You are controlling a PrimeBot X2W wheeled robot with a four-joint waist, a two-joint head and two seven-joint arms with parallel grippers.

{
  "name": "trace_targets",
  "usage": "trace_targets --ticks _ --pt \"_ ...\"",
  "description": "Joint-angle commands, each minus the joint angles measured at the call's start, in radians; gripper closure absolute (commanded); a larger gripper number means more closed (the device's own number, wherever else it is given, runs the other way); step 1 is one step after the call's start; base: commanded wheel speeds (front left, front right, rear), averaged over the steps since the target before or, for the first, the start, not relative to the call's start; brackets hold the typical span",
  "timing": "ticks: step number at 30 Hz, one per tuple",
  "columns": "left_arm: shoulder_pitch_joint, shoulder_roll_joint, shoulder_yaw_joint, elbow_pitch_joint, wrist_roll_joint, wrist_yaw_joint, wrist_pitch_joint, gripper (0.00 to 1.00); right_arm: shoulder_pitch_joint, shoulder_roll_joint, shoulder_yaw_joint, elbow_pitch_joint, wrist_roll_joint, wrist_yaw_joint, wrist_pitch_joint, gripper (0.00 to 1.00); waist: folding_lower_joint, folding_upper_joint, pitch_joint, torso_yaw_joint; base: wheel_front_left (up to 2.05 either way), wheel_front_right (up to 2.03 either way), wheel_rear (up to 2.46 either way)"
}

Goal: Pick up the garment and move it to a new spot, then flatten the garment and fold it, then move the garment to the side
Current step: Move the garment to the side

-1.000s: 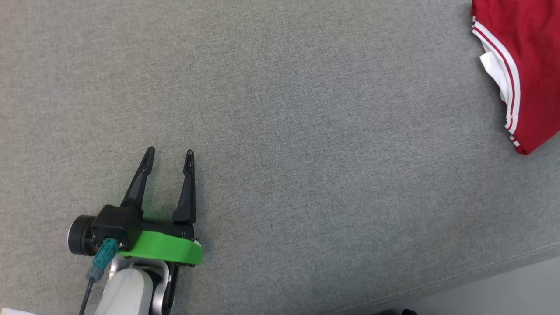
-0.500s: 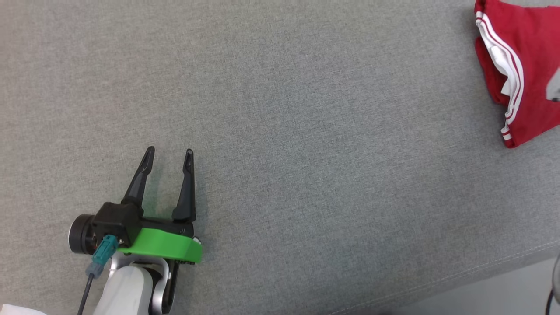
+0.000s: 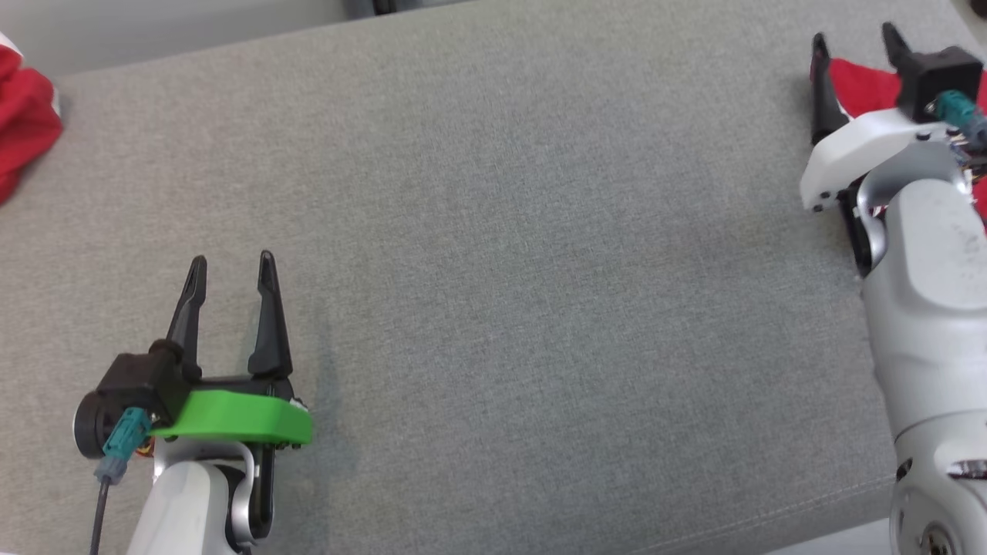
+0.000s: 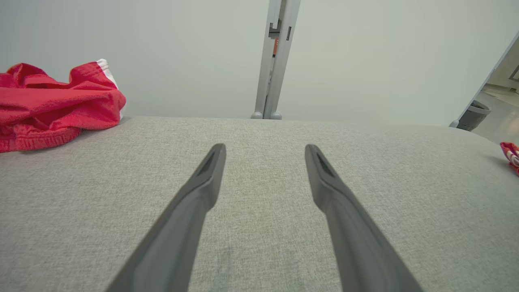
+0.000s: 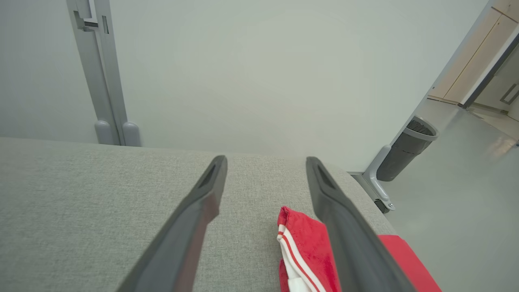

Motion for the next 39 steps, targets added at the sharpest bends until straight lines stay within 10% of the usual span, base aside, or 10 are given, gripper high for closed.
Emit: trace_targets --ticks 1,25,39 --pt "0.026 -0.007 0.013 0.010 -0.010 0.000 -0.003 0.00 0.045 0.006 0.022 -0.019 0.028 -0.002 -0.004 0.00 0.0000 0.0000 -0.064 0.030 0.00 0.00 0.00" --pt "0.320 -0.074 0.077 0.049 -0.012 -0.027 -0.004 0.00 0.744 0.063 0.234 -0.438 0.293 -0.002 -0.004 0.00 0.0000 0.0000 -0.294 0.153 0.00 0.00 0.00" --pt "0.340 -0.076 0.027 0.030 -0.040 -0.014 -0.004 0.00 0.886 0.063 0.252 -0.527 0.365 -0.002 -0.004 0.00 0.0000 0.0000 -0.329 0.163 0.00 0.00 0.00"
